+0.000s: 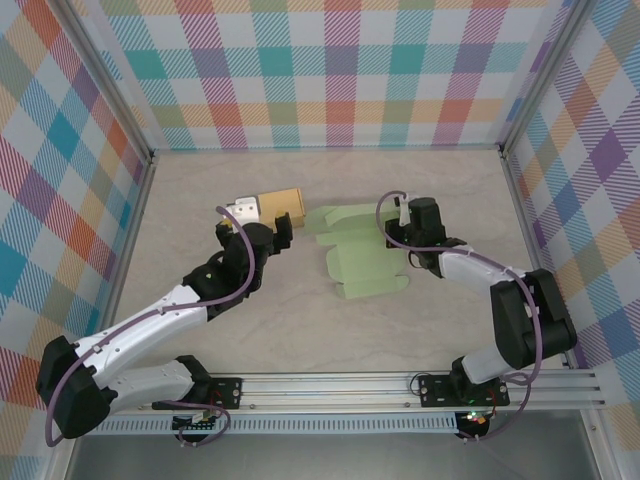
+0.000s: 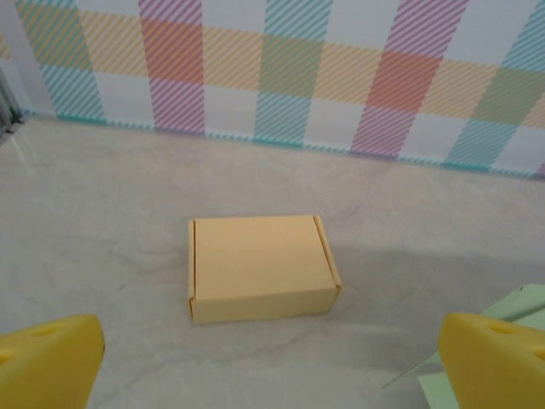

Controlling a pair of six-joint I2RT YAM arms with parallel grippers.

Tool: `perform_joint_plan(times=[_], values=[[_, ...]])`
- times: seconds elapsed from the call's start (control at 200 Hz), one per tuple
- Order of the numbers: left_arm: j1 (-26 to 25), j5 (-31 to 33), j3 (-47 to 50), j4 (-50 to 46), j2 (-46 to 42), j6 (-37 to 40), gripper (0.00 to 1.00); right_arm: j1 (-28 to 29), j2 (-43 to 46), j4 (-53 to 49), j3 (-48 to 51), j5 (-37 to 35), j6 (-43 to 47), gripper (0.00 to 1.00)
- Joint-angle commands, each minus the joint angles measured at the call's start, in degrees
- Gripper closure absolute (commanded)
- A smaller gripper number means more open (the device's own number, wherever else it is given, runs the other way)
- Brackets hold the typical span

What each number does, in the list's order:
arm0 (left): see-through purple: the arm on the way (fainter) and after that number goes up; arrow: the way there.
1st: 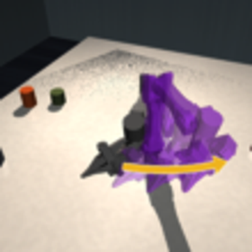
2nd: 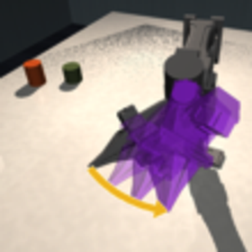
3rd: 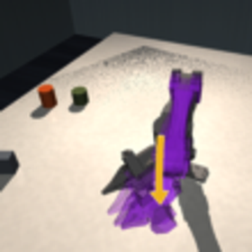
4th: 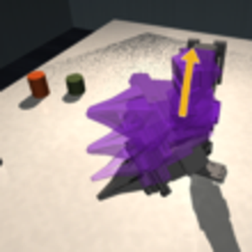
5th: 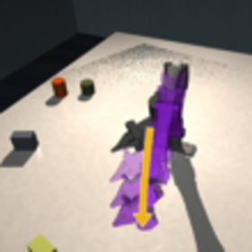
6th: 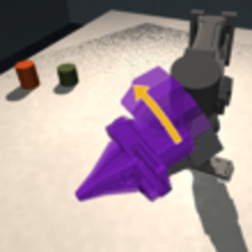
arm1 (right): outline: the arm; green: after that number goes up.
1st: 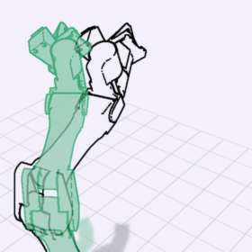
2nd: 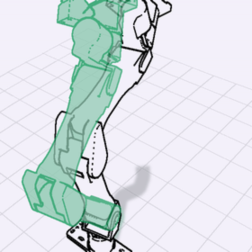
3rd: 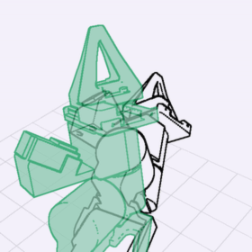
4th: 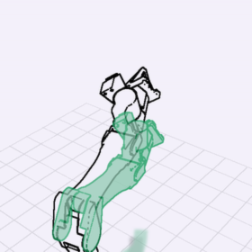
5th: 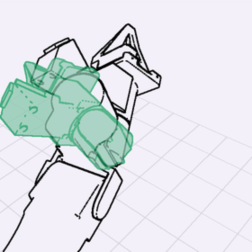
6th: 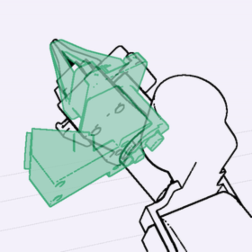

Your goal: Fold the paper box

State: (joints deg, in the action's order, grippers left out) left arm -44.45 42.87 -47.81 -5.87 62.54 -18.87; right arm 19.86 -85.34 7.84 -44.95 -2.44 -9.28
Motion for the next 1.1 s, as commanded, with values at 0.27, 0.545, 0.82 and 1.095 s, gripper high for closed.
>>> perform_joint_plan(times=[0.27,0.545,0.82,1.095], values=[[0.98,-14.03,-2.63,2.74,6.91,-7.84,0.0,0.27,-0.7,-0.73,-0.11,-0.12,0.27,1.0],[1.08,-15.56,-7.09,6.85,17.18,-8.91,0.0,0.26,-0.54,0.0,1.63,-1.08,-0.31,1.0],[1.04,-14.9,-12.03,6.94,25.67,-8.5,0.0,0.24,-0.53,0.76,2.32,-1.86,-0.66,1.0],[0.21,-17.22,-14.25,6.23,32.14,-9.69,0.0,0.27,0.35,2.58,3.47,-2.59,-0.75,1.0]])
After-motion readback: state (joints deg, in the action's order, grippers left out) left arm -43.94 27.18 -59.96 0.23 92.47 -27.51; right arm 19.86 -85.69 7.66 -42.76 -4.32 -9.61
